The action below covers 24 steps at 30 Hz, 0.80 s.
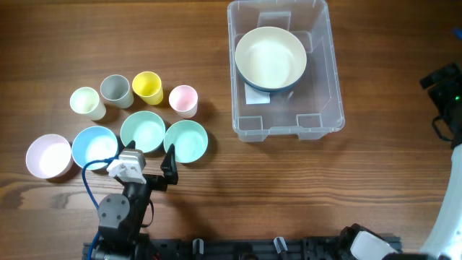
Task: Pack container
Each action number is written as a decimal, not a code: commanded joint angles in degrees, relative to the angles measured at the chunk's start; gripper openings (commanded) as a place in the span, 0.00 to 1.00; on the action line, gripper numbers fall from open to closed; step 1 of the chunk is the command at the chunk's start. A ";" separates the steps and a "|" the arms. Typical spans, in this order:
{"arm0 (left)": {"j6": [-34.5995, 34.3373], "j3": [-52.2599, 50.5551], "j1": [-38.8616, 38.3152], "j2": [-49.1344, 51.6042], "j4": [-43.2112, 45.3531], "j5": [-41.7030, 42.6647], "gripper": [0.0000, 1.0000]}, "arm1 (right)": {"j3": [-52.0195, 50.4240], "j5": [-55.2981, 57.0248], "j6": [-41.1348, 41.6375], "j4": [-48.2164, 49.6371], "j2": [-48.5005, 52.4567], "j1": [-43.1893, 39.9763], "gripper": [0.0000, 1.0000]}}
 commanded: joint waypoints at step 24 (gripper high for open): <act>0.92 -0.26 -0.17 -0.42 0.15 0.90 1.00 | 0.42 -1.05 4.57 -2.34 8.63 -0.26 1.00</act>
